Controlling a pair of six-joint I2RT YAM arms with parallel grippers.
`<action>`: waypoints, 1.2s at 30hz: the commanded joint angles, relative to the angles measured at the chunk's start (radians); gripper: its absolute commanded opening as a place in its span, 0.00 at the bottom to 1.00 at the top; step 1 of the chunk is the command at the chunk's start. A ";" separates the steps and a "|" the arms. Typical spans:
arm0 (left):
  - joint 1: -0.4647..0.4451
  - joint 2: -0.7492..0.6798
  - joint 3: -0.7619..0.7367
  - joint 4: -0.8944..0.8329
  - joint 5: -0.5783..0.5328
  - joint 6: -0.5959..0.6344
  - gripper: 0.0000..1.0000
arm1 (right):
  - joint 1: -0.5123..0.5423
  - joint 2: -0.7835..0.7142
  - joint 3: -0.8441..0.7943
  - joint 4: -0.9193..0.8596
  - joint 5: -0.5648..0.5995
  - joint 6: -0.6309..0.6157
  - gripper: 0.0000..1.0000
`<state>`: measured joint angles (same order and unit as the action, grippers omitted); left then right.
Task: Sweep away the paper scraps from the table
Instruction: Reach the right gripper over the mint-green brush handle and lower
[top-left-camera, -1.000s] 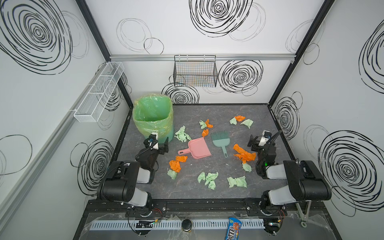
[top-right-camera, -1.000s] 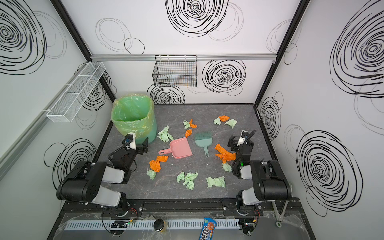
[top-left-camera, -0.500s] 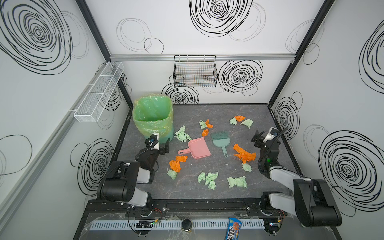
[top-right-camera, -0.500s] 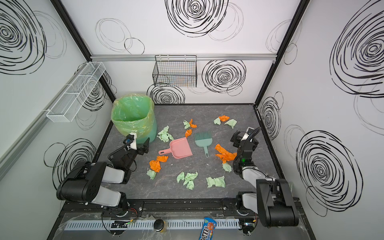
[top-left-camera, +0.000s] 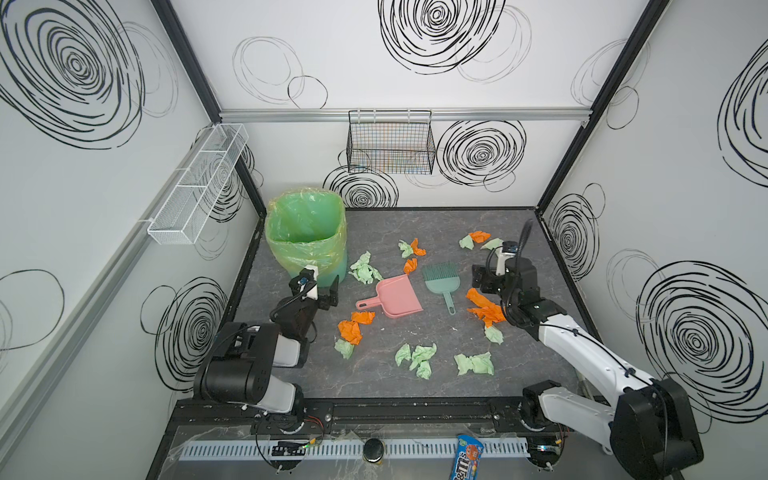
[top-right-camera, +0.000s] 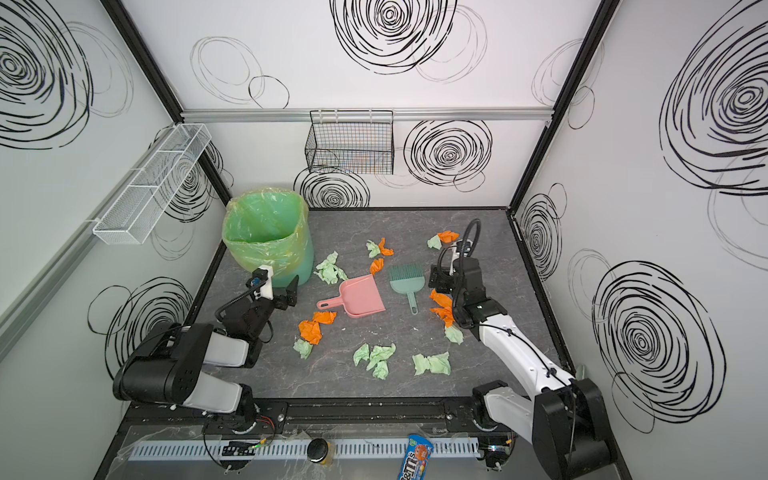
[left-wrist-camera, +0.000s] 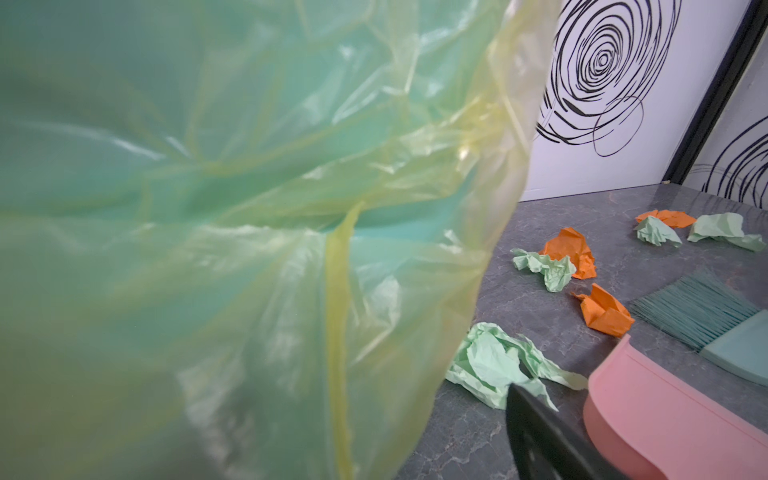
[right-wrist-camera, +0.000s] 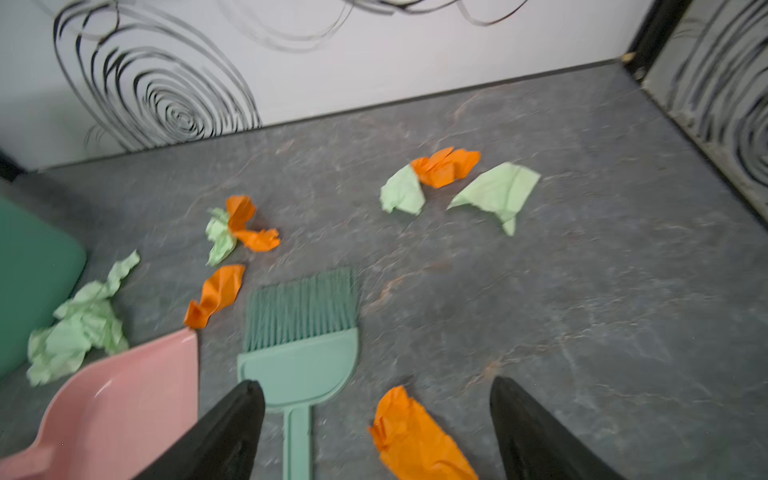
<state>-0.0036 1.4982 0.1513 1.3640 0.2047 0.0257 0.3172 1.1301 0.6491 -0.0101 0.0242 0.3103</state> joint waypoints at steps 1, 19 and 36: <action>0.008 0.007 0.010 0.073 0.014 -0.008 0.96 | 0.066 0.031 0.057 -0.176 0.037 0.009 0.88; 0.008 0.007 0.010 0.073 0.015 -0.008 0.96 | 0.202 0.438 0.223 -0.251 -0.034 0.078 0.74; 0.008 0.008 0.011 0.073 0.018 -0.008 0.96 | 0.209 0.540 0.209 -0.213 -0.064 0.081 0.68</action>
<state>-0.0036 1.4982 0.1513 1.3640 0.2085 0.0254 0.5243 1.6695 0.8654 -0.2260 -0.0376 0.3855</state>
